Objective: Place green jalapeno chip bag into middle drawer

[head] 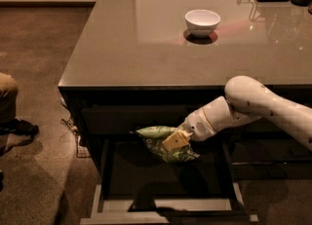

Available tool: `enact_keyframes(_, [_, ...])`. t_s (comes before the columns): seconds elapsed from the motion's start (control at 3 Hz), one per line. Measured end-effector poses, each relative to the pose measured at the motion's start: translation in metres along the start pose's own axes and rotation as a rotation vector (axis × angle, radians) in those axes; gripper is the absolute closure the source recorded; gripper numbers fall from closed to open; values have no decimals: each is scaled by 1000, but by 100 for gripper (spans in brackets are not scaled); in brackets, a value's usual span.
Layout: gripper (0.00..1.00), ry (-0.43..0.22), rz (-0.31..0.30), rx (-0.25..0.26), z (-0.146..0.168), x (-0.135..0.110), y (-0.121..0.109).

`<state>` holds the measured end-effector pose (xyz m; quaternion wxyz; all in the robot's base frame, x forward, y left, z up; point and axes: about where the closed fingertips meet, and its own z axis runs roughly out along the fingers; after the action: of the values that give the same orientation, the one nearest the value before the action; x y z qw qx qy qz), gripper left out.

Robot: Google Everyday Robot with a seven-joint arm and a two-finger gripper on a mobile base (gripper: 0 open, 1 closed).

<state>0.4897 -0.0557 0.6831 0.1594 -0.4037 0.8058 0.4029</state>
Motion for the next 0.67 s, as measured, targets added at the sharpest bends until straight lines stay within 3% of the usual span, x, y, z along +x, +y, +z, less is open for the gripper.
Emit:
enact_keyframes(0.33, [100, 0, 0, 0, 0, 0, 0])
enact_keyframes(0.67, [100, 41, 50, 4, 21, 20, -20])
